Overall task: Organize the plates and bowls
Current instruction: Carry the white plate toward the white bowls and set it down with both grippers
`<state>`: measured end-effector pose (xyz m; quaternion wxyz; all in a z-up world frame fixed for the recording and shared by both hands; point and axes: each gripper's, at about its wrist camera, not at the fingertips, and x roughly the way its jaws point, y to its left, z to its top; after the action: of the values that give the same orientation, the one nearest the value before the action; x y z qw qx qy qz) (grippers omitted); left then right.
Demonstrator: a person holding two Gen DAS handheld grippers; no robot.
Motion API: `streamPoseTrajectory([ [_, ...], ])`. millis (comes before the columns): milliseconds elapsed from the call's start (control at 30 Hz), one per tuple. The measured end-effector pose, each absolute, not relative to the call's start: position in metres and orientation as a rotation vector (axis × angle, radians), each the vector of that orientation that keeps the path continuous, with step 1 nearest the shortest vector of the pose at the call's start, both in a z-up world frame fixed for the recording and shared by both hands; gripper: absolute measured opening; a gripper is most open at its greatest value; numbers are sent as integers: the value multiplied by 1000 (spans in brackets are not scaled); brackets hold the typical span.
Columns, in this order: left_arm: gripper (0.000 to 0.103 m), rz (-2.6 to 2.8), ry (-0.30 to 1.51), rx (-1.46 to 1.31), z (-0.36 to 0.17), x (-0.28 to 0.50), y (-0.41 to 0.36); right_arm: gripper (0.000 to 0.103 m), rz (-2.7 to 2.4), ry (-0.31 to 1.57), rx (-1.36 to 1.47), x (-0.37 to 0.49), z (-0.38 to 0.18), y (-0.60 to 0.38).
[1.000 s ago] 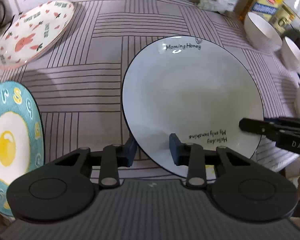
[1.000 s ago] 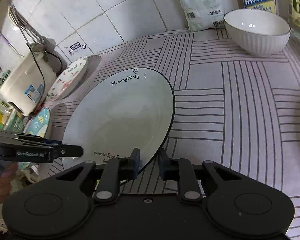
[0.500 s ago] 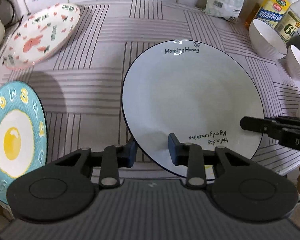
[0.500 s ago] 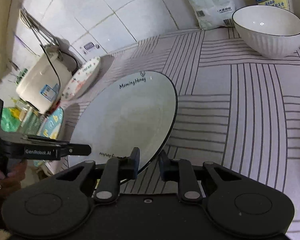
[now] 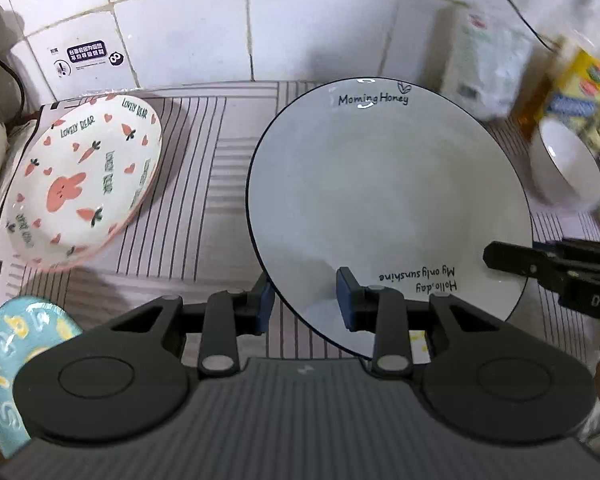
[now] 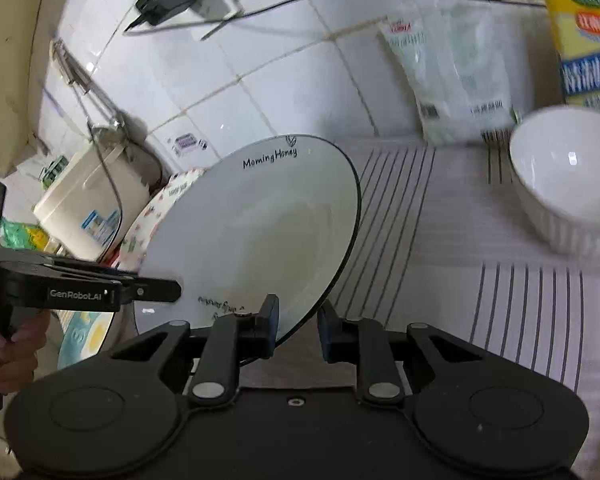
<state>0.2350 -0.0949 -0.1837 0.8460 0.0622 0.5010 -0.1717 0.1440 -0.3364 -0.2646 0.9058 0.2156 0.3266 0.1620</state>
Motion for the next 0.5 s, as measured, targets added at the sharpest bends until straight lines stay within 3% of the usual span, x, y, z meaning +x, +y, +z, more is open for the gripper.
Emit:
streamPoseTrajectory([
  [500,32,-374,1096,155,-212,293,-128,26,188,748,362,210,-262,-340],
])
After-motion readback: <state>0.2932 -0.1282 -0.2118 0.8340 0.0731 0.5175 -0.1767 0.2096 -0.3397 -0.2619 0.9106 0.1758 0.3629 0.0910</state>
